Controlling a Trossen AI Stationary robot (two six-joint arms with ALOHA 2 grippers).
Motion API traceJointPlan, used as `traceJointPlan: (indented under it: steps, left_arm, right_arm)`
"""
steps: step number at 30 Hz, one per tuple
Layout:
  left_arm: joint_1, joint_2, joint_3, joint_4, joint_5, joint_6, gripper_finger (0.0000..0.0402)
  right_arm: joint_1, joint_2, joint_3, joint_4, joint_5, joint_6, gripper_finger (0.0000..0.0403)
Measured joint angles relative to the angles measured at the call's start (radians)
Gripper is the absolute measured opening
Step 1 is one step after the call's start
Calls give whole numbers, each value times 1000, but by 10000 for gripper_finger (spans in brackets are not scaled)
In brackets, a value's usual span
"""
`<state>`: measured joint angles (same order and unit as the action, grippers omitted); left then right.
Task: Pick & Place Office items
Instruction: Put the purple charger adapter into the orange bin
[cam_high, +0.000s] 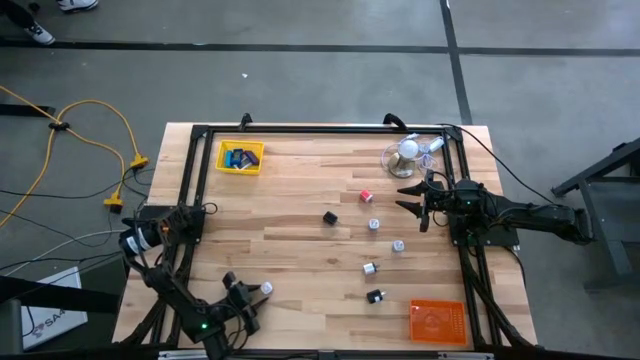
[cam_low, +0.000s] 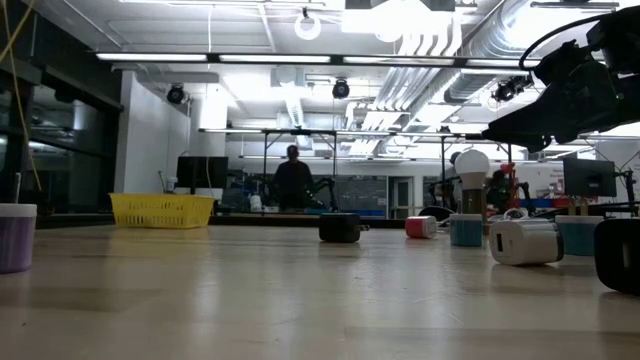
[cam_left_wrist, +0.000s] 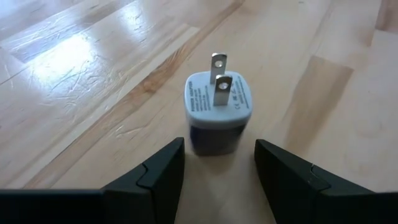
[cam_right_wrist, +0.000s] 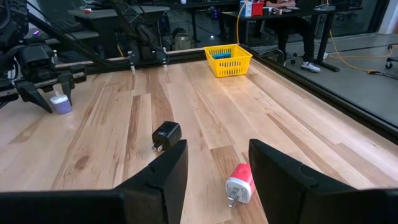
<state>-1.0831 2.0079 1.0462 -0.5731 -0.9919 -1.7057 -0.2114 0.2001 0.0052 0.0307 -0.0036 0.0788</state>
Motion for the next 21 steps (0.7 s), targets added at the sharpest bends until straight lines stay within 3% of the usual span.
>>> traceJointPlan:
  steps: [21]
  left_arm:
    - [36,0,0,-1,9,10,189]
  right_arm:
    - [0,0,0,0,0,0,158]
